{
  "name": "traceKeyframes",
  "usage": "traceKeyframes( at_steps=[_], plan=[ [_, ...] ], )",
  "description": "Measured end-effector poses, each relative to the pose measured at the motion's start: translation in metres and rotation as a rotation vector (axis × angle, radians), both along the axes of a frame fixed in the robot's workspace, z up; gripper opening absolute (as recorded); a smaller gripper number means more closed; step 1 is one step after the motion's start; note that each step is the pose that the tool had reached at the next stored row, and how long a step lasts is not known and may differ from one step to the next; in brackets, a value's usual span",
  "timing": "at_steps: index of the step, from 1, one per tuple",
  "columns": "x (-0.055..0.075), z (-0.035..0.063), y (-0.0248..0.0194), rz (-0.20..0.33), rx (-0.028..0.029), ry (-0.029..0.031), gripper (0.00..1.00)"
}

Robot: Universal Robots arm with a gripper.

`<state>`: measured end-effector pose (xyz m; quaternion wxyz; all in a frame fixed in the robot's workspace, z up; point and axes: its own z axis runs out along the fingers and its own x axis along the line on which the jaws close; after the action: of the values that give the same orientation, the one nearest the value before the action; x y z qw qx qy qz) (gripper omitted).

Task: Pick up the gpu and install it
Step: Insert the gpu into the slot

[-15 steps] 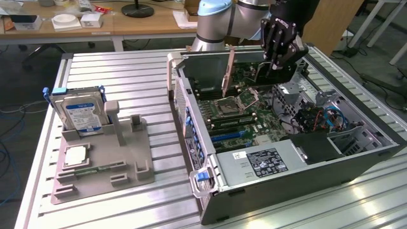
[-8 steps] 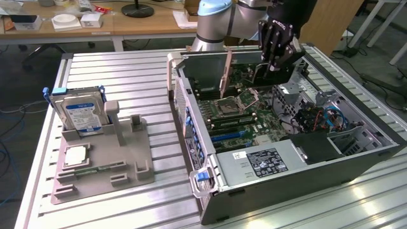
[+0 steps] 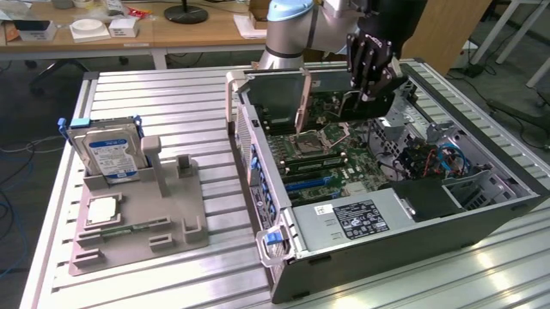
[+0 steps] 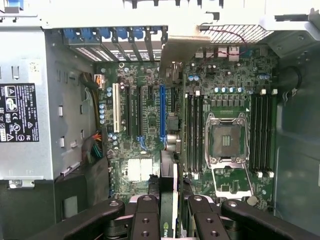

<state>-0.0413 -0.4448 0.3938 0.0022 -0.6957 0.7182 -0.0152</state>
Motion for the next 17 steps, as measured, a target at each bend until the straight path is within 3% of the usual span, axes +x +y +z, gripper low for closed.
traceKeyframes(
  at_steps=[4,17],
  plan=[
    [-0.001,-0.0028,0.0,0.0,0.0034,-0.0002,0.27],
    [-0.003,-0.0131,0.0,0.0,0.0046,-0.0005,0.27]
  ],
)
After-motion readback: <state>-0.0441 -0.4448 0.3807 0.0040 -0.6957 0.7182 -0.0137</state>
